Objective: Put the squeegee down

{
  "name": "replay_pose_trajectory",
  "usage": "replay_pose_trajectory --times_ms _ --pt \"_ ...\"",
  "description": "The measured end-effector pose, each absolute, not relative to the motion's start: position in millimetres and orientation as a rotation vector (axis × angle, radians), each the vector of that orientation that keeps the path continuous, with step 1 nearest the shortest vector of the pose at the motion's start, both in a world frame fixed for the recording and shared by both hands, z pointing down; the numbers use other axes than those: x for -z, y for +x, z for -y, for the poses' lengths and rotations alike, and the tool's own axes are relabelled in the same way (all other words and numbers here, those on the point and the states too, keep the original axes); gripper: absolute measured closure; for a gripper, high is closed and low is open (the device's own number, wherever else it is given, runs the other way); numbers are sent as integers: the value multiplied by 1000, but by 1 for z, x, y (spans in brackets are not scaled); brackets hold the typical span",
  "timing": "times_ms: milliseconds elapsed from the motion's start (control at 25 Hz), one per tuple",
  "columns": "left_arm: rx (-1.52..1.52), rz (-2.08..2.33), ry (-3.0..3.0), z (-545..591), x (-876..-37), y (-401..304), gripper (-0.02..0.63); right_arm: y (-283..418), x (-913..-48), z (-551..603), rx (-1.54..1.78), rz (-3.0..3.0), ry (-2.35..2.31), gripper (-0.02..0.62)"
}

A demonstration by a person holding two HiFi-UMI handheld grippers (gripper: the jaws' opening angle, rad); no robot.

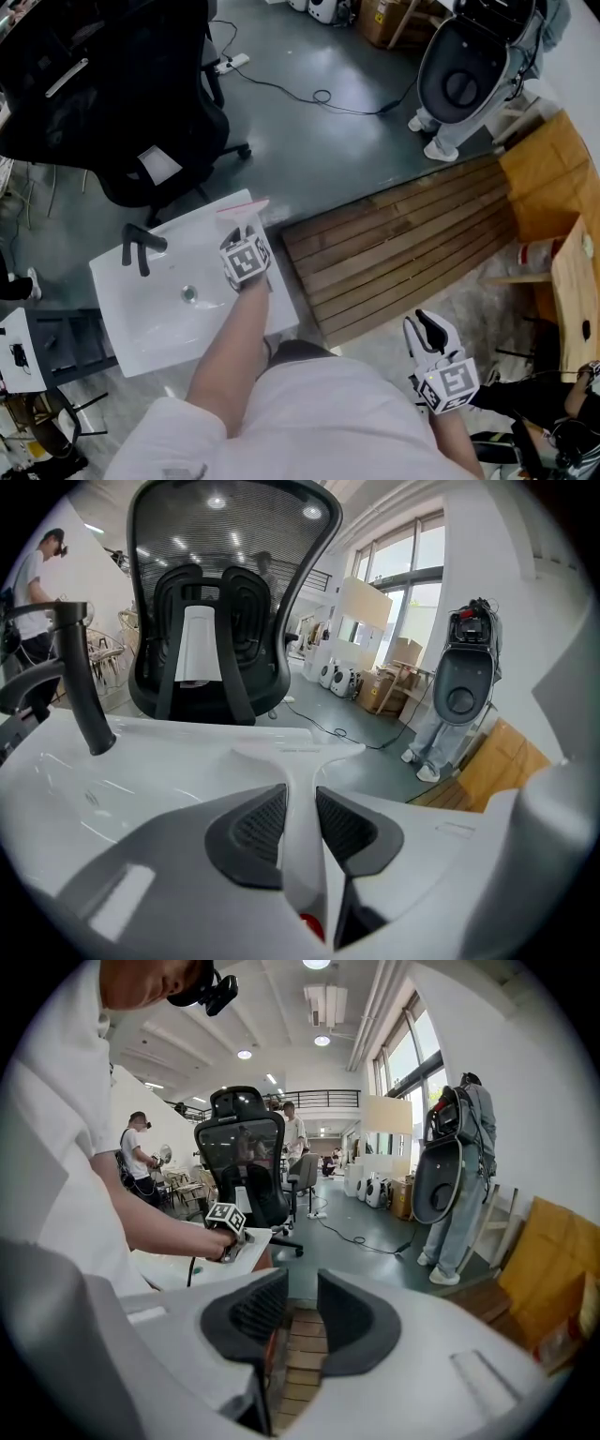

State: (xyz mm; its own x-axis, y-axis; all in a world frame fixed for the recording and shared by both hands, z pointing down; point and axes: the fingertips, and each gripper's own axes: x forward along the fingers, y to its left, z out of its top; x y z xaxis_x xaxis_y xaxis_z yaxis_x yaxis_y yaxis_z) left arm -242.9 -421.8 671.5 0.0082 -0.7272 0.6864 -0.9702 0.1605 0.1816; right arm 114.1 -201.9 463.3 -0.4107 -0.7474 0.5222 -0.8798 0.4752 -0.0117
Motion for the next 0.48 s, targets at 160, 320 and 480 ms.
replay_pose_trajectory --times_ms 160,320,480 --pt "-457 1768 1621 422 -676 -241 494 117 -465 201 -401 2276 1351 508" --pt "-466 1773 1629 423 -675 -241 474 122 -463 200 -396 2273 1354 508" --pt "-468 1782 1638 424 -671 -240 434 127 -460 201 -389 2279 1351 508"
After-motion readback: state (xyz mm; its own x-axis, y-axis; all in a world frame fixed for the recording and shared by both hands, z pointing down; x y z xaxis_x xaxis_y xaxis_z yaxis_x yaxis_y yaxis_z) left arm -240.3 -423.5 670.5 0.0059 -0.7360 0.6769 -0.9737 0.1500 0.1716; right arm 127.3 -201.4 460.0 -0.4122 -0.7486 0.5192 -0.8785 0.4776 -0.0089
